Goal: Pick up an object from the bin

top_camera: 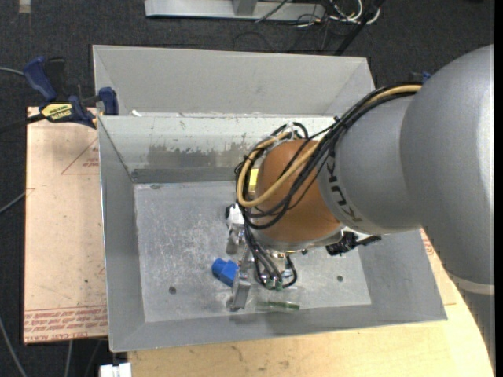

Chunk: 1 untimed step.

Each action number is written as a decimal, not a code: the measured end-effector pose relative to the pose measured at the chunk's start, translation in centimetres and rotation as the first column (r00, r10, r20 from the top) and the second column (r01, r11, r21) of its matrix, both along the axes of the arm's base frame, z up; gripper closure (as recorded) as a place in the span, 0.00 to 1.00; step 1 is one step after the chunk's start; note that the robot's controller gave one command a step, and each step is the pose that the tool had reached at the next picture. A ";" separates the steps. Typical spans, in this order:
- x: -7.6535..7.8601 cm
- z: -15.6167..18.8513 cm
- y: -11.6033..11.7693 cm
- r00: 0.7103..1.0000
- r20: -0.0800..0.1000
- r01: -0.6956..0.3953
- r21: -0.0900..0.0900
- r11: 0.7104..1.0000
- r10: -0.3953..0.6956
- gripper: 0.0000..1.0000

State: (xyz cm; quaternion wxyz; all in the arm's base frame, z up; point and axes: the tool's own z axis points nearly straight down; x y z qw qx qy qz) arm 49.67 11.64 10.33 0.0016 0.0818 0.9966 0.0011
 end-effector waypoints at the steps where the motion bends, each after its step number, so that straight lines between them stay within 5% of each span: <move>1: 0.1 -2.0 -0.4 0.999 -0.006 -0.045 -0.001 0.999 0.045 0.00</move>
Offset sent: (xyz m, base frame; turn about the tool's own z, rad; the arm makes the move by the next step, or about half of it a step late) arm 0.0018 0.0012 -0.0333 0.1256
